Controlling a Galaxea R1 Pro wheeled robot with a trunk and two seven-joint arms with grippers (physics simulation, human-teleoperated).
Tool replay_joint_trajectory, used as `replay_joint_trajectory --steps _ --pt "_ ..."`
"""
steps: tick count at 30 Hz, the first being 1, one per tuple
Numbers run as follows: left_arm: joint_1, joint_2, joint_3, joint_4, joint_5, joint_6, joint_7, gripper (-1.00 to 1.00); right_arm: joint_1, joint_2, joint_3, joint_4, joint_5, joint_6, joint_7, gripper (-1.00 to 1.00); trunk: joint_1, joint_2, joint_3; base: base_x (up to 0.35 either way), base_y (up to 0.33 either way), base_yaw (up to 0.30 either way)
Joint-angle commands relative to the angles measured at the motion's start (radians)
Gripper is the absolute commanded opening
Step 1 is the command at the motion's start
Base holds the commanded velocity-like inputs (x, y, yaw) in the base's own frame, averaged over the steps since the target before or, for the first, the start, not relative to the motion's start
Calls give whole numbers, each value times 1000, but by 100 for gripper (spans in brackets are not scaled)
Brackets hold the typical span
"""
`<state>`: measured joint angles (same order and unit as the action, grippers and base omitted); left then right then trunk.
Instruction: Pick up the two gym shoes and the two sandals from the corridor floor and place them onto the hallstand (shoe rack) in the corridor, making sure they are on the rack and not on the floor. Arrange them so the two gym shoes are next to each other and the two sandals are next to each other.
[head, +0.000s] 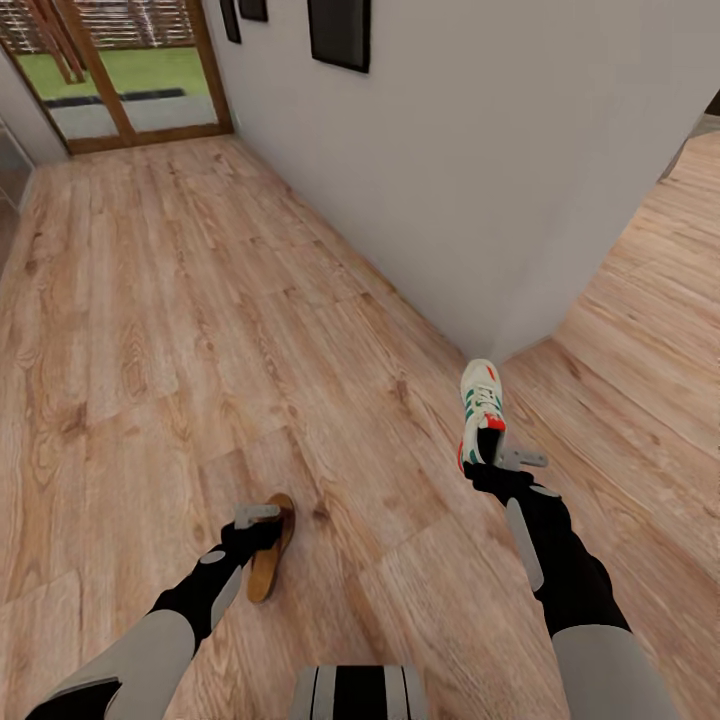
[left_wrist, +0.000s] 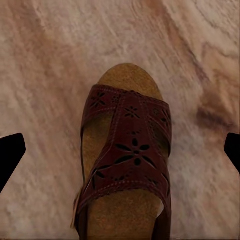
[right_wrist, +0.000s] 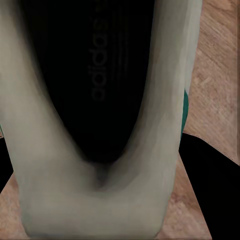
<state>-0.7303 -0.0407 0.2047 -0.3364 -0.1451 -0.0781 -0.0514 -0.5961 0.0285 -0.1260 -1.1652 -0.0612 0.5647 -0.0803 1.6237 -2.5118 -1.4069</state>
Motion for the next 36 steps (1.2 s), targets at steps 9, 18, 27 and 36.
replay_joint_trajectory --steps 9,18,27,36 --pt "-1 3 9 2 -10 -5 -5 100 -1 2 0 -2 -6 4 -6 -100 0 -1 -9 0 0 -30" --pt "-1 4 10 2 -10 -6 -5 100 -1 2 0 -2 -6 4 -6 -100 0 -1 -9 -153 0 -1" --pt "0 4 9 2 -10 -6 -5 100 -1 2 -1 -5 -6 3 -6 -100 0 -1 -9 -31 0 0" --pt "0 4 9 2 -10 -6 -5 100 -1 2 -1 -5 -6 4 -6 -100 3 -2 -43 0 0 0"
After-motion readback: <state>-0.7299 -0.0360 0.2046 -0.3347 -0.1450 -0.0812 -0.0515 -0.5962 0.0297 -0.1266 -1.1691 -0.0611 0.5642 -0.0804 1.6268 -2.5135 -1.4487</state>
